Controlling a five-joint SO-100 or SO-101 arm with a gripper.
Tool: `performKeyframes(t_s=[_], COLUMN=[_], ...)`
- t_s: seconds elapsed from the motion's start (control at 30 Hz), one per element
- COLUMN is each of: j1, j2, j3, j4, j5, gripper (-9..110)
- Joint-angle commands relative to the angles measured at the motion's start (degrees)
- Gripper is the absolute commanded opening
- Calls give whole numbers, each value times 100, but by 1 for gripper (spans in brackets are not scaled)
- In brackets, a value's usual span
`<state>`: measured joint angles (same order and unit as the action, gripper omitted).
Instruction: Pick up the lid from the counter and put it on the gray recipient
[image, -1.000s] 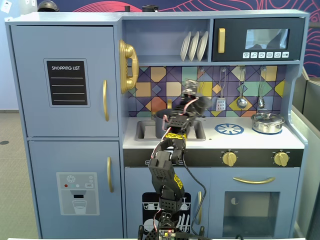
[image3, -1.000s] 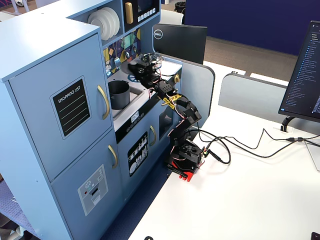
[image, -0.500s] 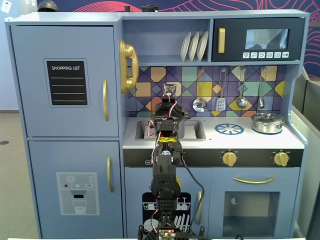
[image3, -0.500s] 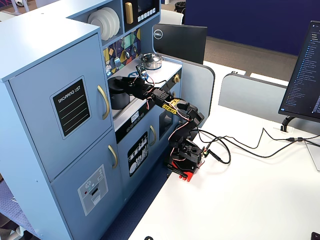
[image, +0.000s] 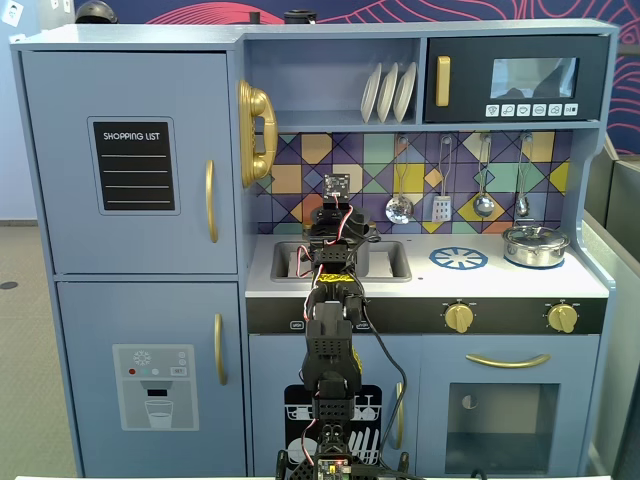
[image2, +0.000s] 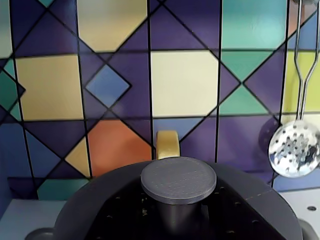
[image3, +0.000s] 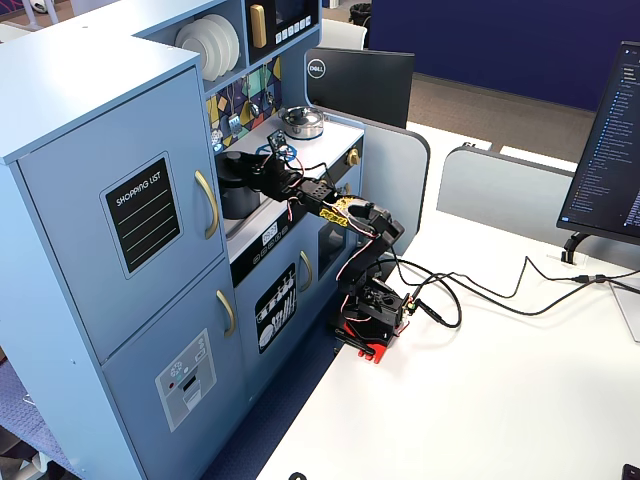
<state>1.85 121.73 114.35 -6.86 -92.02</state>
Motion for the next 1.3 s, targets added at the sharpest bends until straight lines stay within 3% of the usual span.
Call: performKeyframes(t_s=[0.0, 1.2, 1.27], j1=[123, -105, -79], j2=[35, 220, 272], j3=[-53, 378, 387], j4=[-202, -220, -237], j5=[-88, -114, 18], gripper=[0, 0, 9])
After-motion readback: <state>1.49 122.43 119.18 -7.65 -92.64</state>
